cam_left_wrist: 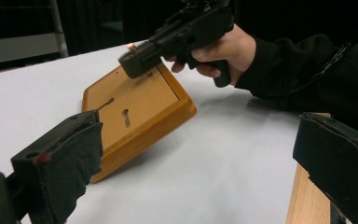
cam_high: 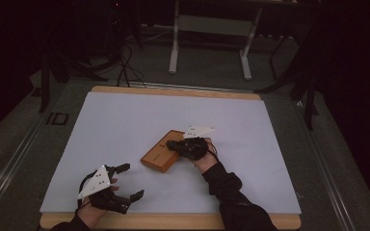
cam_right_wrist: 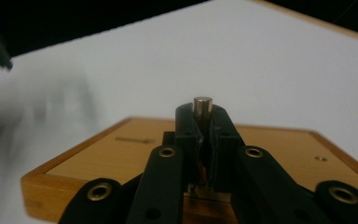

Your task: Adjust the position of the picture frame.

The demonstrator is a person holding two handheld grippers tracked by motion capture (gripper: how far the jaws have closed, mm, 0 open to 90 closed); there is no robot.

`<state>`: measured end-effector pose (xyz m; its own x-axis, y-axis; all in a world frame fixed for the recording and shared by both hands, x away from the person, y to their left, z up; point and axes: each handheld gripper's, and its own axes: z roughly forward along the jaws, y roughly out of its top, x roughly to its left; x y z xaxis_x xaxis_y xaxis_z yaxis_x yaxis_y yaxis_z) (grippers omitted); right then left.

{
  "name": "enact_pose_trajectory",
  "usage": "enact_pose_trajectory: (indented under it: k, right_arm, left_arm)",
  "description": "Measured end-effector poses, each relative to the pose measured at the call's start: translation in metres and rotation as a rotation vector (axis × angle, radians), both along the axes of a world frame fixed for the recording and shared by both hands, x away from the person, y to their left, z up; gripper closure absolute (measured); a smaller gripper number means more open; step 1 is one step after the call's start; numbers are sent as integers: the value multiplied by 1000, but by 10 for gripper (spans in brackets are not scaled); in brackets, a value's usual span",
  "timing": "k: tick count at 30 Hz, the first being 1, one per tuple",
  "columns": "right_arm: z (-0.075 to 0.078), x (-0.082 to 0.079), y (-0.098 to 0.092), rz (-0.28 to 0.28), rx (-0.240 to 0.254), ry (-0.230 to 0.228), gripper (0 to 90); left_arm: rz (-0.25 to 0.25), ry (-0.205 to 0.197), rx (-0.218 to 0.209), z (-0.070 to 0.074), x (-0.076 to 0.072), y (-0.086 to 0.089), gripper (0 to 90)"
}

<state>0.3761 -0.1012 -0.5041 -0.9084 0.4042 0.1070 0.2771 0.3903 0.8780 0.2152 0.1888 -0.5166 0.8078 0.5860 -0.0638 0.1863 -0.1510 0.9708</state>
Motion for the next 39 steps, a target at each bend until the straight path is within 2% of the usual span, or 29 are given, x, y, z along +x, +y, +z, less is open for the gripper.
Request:
enact_pose_trajectory:
  k: [10,21,35,37,39]
  right_arm:
    - [-15,-11,-17,19,-63,8,847]
    - [-30,-17,-26,20,-116,17,839]
    - [-31,-19,-27,7,-116,20,830]
    - [-30,-19,-27,6,-115,22,805]
    - [-27,-19,-29,4,-88,24,781]
  left_arm:
    - [-6,5,3,-1,1,-2,17]
    - [-18,4,-5,-2,1,-3,17]
    - [-29,12,-3,-3,3,-5,17]
    - [-30,9,7,-4,4,-7,17]
    - [-22,3,15,-4,4,-7,18]
